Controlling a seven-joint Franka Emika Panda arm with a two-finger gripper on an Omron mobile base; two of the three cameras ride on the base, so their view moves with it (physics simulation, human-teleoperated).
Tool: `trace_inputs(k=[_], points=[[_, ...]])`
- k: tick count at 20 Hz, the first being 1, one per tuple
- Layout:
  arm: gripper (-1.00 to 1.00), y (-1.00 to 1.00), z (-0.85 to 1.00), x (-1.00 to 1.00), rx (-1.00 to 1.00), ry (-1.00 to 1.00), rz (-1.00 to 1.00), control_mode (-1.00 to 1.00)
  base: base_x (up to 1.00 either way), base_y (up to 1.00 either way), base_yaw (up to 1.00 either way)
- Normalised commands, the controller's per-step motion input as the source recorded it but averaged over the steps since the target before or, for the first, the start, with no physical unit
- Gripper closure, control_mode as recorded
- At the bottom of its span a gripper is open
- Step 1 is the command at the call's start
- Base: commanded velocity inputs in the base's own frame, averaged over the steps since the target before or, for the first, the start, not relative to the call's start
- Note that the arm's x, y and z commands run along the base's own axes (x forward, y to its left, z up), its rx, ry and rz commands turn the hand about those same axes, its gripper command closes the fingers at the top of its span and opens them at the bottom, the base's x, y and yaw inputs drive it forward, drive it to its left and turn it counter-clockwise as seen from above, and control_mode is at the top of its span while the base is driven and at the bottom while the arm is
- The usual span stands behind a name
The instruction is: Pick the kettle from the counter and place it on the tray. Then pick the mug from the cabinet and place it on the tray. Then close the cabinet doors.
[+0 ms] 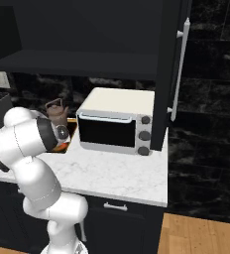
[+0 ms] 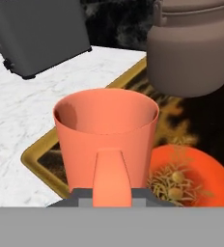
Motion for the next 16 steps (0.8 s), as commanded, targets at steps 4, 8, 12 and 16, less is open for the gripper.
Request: trace_inputs(k=[4,8,12,16], points=[[1.0,0.03,-0.12,0.26,0.0,0.0,0.0,-1.0,0.0,0.0,0.0],[1.0,0.06,-0.15,0.3,0.0,0.0,0.0,-1.0,0.0,0.0,0.0],[1.0,0.06,-0.2,0.26,0.0,-0.01,0.0,-1.0,0.0,0.0,0.0],[-1.0,0.14,-0.08,0.06,0.0,0.0,0.0,-1.0,0.0,0.0,0.0]])
